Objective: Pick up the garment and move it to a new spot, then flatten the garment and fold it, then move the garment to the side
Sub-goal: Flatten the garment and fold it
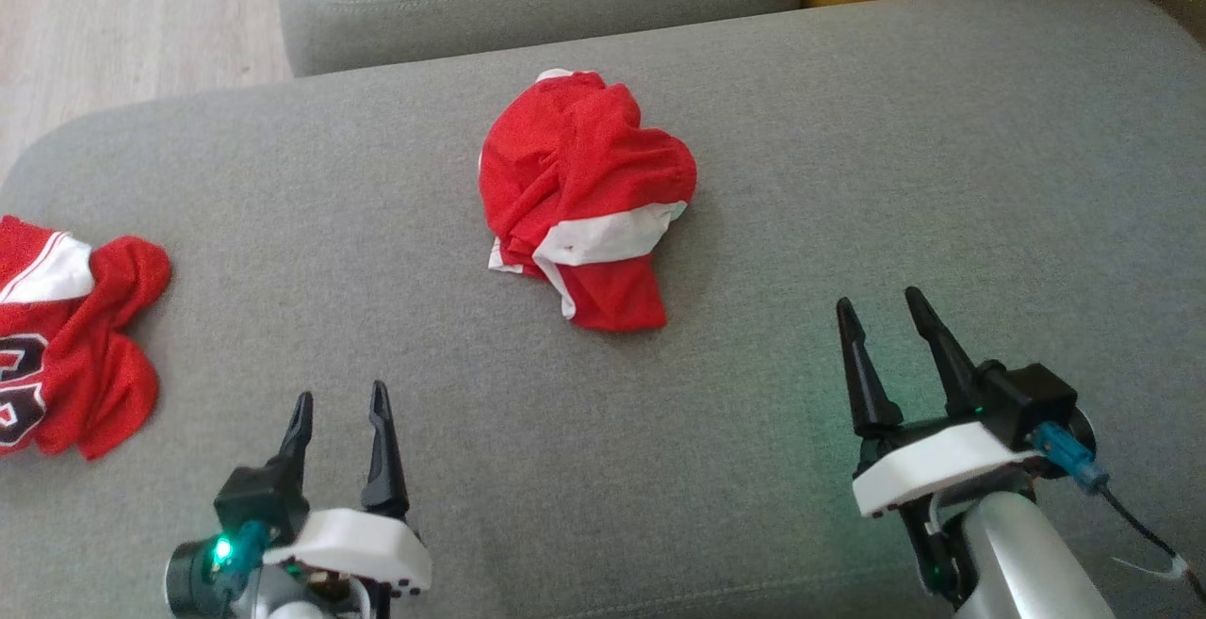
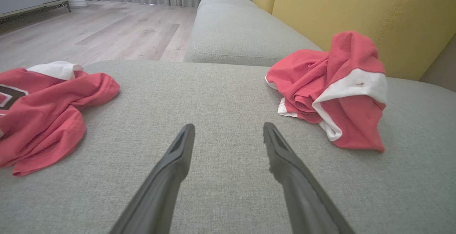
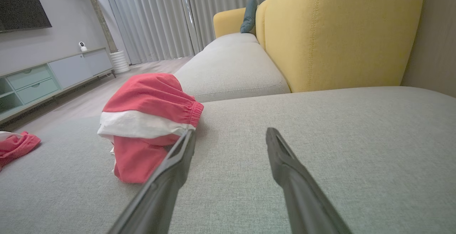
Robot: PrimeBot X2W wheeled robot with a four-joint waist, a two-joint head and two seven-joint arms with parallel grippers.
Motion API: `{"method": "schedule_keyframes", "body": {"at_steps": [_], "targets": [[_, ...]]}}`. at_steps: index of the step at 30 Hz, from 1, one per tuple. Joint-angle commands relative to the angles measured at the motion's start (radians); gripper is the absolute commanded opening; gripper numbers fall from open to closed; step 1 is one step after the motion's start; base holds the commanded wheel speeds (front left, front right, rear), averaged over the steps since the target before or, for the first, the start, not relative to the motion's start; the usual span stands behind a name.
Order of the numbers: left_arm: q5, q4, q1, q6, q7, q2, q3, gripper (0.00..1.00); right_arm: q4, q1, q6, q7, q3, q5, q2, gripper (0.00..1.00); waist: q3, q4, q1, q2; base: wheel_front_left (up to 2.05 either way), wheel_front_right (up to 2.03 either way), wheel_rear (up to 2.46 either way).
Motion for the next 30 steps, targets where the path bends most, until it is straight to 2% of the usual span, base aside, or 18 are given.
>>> {"method": "schedule_keyframes", "body": {"at_steps": [1, 6, 16, 23, 30], "targets": [[0.003, -0.043, -0.036, 0.004, -0.009, 0.011, 0.023, 1.0, -0.027, -0.024, 0.008, -0.009, 0.013, -0.006, 0.008, 1.0, 0.005, 0.006, 0.0001, 0.0, 0.0, 0.0, 0.0], [0.007, -0.056, -0.07, 0.0, -0.009, 0.011, -0.014, 1.0, -0.01, -0.041, 0.008, -0.009, -0.036, -0.015, 0.008, 1.0, 0.044, 0.051, 0.0001, 0.0, 0.0, 0.0, 0.0], [0.006, -0.072, -0.137, -0.008, -0.009, 0.011, -0.117, 1.0, 0.119, -0.2, 0.008, -0.009, -0.075, 0.01, -0.002, 1.0, 0.161, 0.218, 0.0001, 0.0, 0.0, 0.0, 0.0], [0.003, -0.083, -0.156, -0.01, -0.009, 0.011, -0.153, 1.0, 0.235, -0.29, 0.008, -0.009, -0.068, 0.025, -0.027, 1.0, 0.203, 0.295, 0.0001, 0.0, 0.0, 0.0, 0.0], [-0.009, -0.118, -0.193, -0.005, -0.009, 0.011, -0.19, 1.0, 0.33, -0.396, 0.008, -0.009, -0.058, 0.024, -0.067, 1.0, 0.263, 0.343, 0.0001, 0.0, 0.0, 0.0, 0.0]]}}
